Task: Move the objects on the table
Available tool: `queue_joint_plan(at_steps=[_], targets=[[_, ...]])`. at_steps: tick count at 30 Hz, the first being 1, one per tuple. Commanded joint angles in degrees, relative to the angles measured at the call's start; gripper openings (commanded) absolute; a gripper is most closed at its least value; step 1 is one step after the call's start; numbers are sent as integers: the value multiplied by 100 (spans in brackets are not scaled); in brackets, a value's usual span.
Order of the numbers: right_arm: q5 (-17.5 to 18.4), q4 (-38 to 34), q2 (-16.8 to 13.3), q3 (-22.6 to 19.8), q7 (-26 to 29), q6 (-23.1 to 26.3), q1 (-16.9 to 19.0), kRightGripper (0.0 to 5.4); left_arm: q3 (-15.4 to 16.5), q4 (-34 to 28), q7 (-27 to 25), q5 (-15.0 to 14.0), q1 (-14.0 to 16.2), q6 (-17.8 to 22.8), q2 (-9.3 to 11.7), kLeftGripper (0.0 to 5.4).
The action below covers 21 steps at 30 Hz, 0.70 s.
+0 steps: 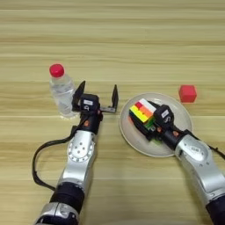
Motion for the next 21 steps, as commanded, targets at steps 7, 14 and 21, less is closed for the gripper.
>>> queue_joint_plan(at_steps=[7, 14, 21], targets=[[109, -491, -55, -355, -194, 2, -58, 334, -25, -4, 45, 58, -23, -9, -50, 540], [227, -792, -242, -790, -297, 62, -20, 334, -35, 16, 42, 54, -37, -14, -59, 540], [337, -843, -462, -1263, -454, 68, 67, 334, -26, 72, 49, 45, -55, -22, -51, 540]])
